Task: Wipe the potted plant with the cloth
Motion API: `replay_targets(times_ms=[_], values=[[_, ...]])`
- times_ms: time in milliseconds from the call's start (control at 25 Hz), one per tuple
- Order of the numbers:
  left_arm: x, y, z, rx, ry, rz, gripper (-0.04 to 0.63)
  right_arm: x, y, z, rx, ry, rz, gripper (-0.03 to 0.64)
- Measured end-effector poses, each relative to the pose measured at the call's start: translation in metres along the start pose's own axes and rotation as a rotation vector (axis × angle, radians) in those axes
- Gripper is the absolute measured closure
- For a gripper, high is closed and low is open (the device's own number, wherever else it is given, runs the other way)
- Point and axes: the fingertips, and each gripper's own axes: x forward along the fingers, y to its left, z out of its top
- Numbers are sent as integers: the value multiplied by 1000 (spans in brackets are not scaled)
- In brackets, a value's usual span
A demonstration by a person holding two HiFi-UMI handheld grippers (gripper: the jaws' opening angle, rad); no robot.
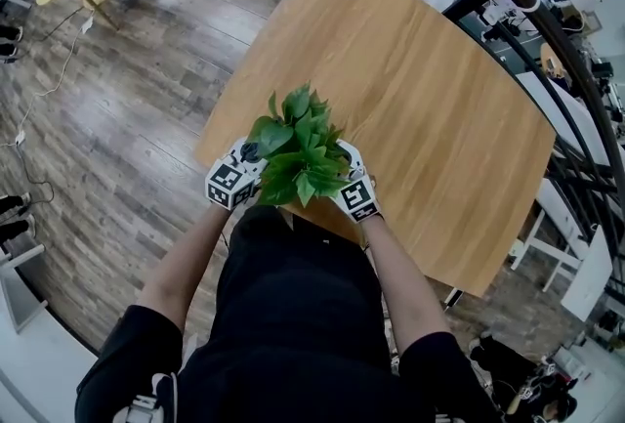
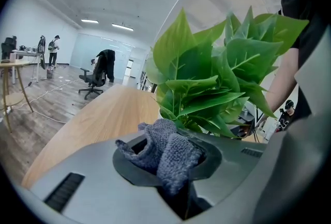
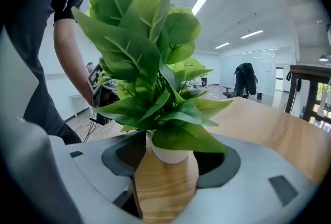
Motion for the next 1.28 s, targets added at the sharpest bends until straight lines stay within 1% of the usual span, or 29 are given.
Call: replay_targets(times_ms=[160,320,400,480,560,640,680,760,800,920,960,1000,1080,1120,1200,1280], values=[[-2,-9,-3,-8,0,-11,488,0,1,0,1,4,-13,351],[-3,-33,-17,54,46,-85,486,1,1,-1,20,-1,-22,351],[-4,-40,-20,60,53,-101,486,1,2,-1,28,-3,-28,352],[-4,-37,-19,57,48,-94,486,1,3,-1,18,2,-35,351],[-2,-34,-16,64,51,-84,486,-1,7,-2,-31,21,-36,351],[-2,-30,-14,82,61,-70,486,-6,16,-4,-74,30,-17,351],[-3,-27,-13,83,61,-61,486,-8,22,-6,-77,29,-1,351],[-5,-21,-13,64,49,-44,486,-13,31,-13,-49,26,20,353],[-6,-19,-14,52,41,-37,486,-15,31,-17,-23,26,11,351],[-4,-17,-10,43,35,-27,486,-19,9,-23,42,35,-72,351],[-3,-17,-9,50,39,-27,486,-18,1,-23,34,41,-89,351],[-2,-18,-8,59,41,-29,486,-16,-3,-20,4,48,-91,351],[0,-21,-6,64,42,-35,486,-10,-4,-11,-74,58,-66,351],[1,-21,-5,56,38,-33,486,-7,-3,-7,-94,59,-52,351],[2,-16,-6,24,22,-19,486,-2,-2,-3,-82,50,-38,351],[1,-14,-7,8,13,-13,486,0,-1,-4,-61,42,-37,351]])
